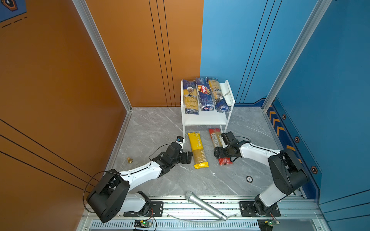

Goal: Arrange pasta packages on shelves
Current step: Pick up the pasta bag from the center of the table.

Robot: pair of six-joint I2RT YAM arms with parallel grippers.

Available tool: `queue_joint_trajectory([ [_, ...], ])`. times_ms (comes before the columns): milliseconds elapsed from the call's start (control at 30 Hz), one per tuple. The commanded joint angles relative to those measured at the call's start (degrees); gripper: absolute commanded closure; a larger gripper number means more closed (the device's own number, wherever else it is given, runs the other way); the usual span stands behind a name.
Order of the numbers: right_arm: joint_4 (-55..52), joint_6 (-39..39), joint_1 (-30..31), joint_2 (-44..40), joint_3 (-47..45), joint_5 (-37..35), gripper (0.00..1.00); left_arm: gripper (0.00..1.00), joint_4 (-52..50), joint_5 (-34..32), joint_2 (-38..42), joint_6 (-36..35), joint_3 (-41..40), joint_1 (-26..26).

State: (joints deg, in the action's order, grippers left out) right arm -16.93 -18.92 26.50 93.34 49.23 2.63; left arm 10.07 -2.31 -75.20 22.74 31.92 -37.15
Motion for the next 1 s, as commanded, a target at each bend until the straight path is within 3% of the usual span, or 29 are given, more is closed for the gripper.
queue_joint_trajectory([
  [0, -3.6, -1.1, 1.1, 1.4, -0.7, -2.0, 0.06, 0.02, 0.4, 0.7, 0.6, -0.4, -0.6, 0.3],
  [967, -5.3, -2.8, 5.4, 4.1, -1.5, -10.2, 0.14, 0.02, 0.4, 0.8, 0.9, -0.1, -0.4, 0.0],
])
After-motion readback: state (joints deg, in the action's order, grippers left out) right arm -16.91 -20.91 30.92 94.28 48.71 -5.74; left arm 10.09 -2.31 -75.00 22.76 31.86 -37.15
